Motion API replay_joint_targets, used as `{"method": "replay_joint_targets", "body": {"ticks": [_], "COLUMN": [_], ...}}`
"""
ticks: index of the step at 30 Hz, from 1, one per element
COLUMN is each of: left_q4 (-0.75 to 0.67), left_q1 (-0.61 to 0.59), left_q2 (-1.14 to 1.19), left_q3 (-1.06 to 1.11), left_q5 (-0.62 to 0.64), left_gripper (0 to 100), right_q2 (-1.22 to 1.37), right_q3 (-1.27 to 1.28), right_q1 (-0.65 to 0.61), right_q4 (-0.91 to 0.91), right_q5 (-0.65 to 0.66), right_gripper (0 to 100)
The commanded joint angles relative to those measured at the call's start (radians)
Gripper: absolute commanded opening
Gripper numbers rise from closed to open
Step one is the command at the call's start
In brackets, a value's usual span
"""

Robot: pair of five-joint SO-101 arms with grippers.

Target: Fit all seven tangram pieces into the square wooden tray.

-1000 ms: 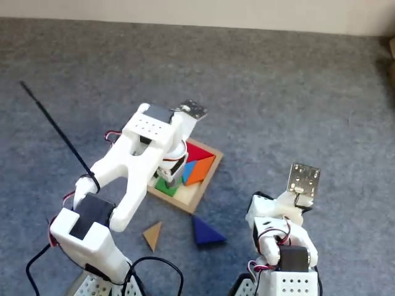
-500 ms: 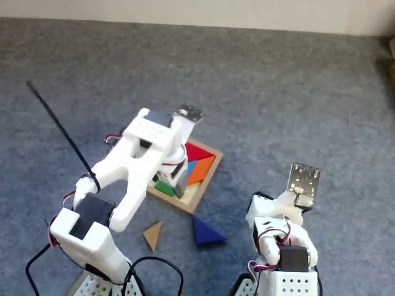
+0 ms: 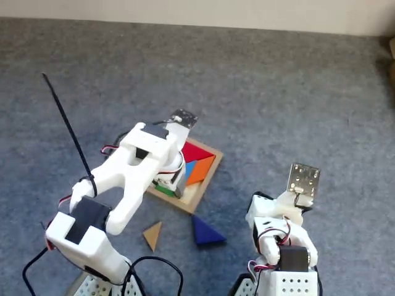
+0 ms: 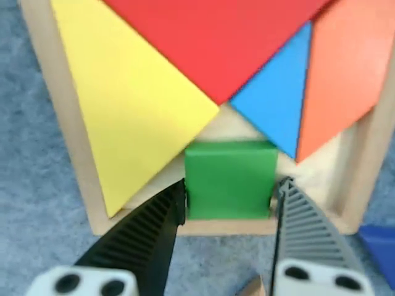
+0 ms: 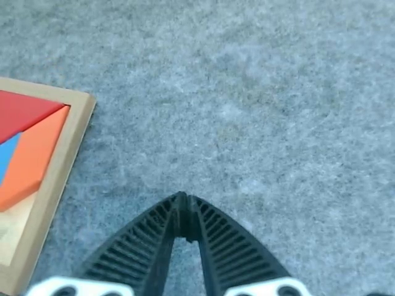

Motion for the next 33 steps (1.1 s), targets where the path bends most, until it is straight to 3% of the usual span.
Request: {"method": "replay_joint_targets", "body": {"ticks": [1,4,7,19,30,33], "left_q4": [-0.04,-0.04,-0.034,0.037,0.054,0.094], "left_q1": [-0.007,0.036,0.068,0.081,0.081,0.062], "left_q2": [-0.018,-0.002,-0.005,-0.194,-0.211,-0.211], "left_q3": [0.012,0.016,0.018,0.013,0.005,-0.015], "left_q5": [0.014,-0.014,-0.011,-0.015,-0.066,-0.061], "left_gripper": [12,3,1,1,2,8], "right_q2": [-0.018,-0.018,-0.018,-0.018,-0.018,-0.018], "right_q3": [0.12,0.12,0.12,0.12,0.12,0.12], "right_q1": [0.01,0.01,0.01,0.01,0.01,0.01], "right_q4": [-0.022,-0.022,-0.022,-0.022,-0.022,-0.022], "right_q5": [0.014,0.014,0.014,0.014,0.014,0.014], "right_gripper": [0.9,0.9,0.9,0.9,0.9,0.9]}}
